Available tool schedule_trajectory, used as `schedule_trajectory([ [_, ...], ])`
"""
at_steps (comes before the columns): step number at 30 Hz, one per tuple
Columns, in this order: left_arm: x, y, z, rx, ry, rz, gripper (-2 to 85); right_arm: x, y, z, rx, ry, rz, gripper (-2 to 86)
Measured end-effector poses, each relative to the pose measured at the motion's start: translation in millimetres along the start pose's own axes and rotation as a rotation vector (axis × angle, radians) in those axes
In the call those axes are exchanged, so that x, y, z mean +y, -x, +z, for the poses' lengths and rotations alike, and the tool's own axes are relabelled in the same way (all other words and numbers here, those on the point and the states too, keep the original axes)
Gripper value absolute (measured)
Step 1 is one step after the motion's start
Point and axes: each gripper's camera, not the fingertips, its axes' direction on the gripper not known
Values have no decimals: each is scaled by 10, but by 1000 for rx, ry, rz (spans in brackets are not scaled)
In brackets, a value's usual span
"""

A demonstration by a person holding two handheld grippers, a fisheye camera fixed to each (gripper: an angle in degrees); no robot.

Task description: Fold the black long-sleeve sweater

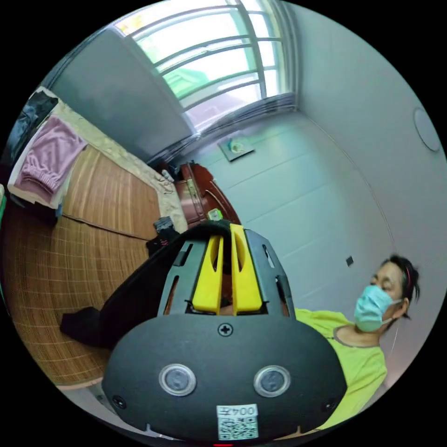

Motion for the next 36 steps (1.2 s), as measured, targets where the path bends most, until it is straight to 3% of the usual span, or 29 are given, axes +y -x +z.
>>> schedule_trajectory([
  [5, -1133, -376, 394, -102, -14, 81, 48, -994, 491, 502, 80, 13, -82, 7],
  [10, -2143, -1922, 84, -143, -79, 403, 51, -1721, 1702, 527, 73, 9, -379, 9],
  [14, -2257, -2309, -183, -99, -77, 506, 52, -1795, 2147, 484, 76, 86, -538, 11],
  [17, -2084, -2080, -208, -98, -12, 512, 52, -1560, 1904, 532, 110, 176, -536, 15],
  [23, -1377, -405, -27, -210, 223, 354, 51, -644, 351, 720, 161, 334, -272, 22],
  [29, -448, 2065, 158, -345, 387, -3, 46, 615, -1554, 1170, 314, 432, 114, 23],
  [31, -116, 2820, 130, -425, 393, -131, 43, 990, -1950, 1328, 419, 489, 173, 22],
  [36, 280, 3666, -24, -562, 517, -285, 41, 1776, -2459, 1691, 589, 691, 248, 22],
])
